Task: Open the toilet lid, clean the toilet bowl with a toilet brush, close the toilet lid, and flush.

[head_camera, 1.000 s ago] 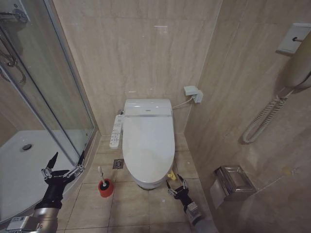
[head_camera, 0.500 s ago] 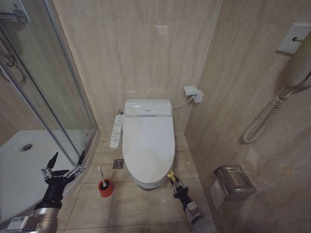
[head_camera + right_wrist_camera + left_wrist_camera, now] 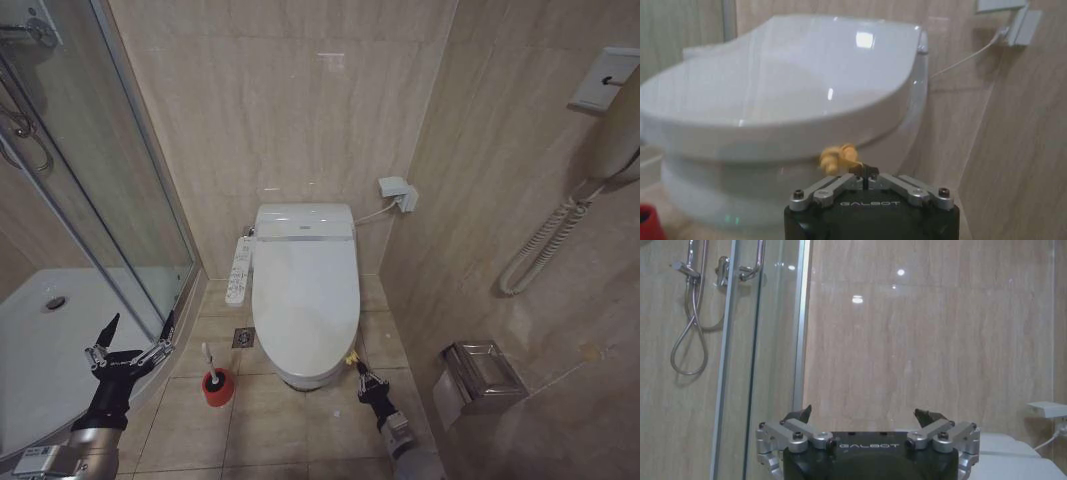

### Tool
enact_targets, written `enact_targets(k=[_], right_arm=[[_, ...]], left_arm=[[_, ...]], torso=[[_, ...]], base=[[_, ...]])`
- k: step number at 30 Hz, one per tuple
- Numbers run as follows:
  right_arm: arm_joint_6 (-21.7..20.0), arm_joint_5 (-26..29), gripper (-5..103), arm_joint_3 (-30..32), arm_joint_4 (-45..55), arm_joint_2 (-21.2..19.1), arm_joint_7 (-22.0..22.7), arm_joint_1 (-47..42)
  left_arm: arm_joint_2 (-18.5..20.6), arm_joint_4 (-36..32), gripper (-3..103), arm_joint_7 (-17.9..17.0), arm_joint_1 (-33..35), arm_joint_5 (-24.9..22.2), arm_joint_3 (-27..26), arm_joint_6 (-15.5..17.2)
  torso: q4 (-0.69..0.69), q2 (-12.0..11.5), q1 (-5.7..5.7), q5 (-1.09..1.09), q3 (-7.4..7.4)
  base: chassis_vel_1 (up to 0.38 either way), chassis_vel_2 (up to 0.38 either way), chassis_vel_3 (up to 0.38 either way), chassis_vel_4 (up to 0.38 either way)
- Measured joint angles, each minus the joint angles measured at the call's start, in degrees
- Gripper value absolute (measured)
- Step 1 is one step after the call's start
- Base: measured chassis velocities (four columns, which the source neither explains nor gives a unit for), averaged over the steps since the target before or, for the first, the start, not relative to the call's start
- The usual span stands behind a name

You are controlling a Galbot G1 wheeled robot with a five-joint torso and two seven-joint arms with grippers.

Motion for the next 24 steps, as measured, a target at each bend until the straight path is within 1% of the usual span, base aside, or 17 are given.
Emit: enact_targets(k=[7, 12, 13, 16, 17, 18, 20, 21, 24], right_arm=[[-1.8, 2.5, 0, 2.8, 6.1, 1.6, 1.5, -0.7], [-4.3, 4.5, 0, 5.5, 13.4, 2.2, 4.0, -1.7], [-4.3, 4.5, 0, 5.5, 13.4, 2.2, 4.0, -1.7], [-5.9, 5.0, 0, 7.1, 19.0, 2.3, 5.9, -2.4], [-5.9, 5.0, 0, 7.1, 19.0, 2.3, 5.9, -2.4], [-6.5, 5.2, 0, 7.5, 20.3, 2.3, 6.5, -2.6], [-9.2, 6.5, 0, 8.8, 24.8, 2.8, 8.8, -2.8], [-9.2, 6.5, 0, 8.8, 24.8, 2.8, 8.8, -2.8], [-12.2, 8.5, 0, 10.8, 28.9, 3.9, 11.1, -1.6]], left_arm=[[0.0, 0.0, 100, 0.0, 0.0, 0.0, 0.0, 0.0], [0.0, 0.0, 100, 0.0, 0.0, 0.0, 0.0, 0.0], [0.0, 0.0, 100, 0.0, 0.0, 0.0, 0.0, 0.0], [0.0, 0.0, 100, 0.0, 0.0, 0.0, 0.0, 0.0], [0.0, 0.0, 100, 0.0, 0.0, 0.0, 0.0, 0.0], [0.0, 0.0, 100, 0.0, 0.0, 0.0, 0.0, 0.0], [0.0, 0.0, 100, 0.0, 0.0, 0.0, 0.0, 0.0], [0.0, 0.0, 100, 0.0, 0.0, 0.0, 0.0, 0.0], [0.0, 0.0, 100, 0.0, 0.0, 0.0, 0.0, 0.0]], torso=[[0.01, 0.0, 0.0, 0.01, 0.01], [0.02, 0.0, 0.0, 0.02, 0.0], [0.02, 0.0, 0.0, 0.02, 0.0], [0.02, 0.0, 0.0, 0.01, 0.0], [0.02, 0.0, 0.0, 0.01, 0.0], [0.03, 0.0, 0.0, 0.01, 0.0], [0.04, 0.0, 0.0, 0.01, 0.0], [0.04, 0.0, 0.0, 0.01, 0.0], [0.05, 0.0, 0.0, 0.0, -0.01]], base=[[0.0, 0.0, 0.0, 0.0], [0.0, 0.0, 0.0, 0.0], [0.0, 0.0, 0.0, 0.0], [0.0, 0.0, 0.0, 0.0], [0.0, 0.0, 0.0, 0.0], [0.0, 0.0, 0.0, 0.0], [0.0, 0.0, 0.0, 0.0], [0.0, 0.0, 0.0, 0.0], [0.0, 0.0, 0.0, 0.0]])
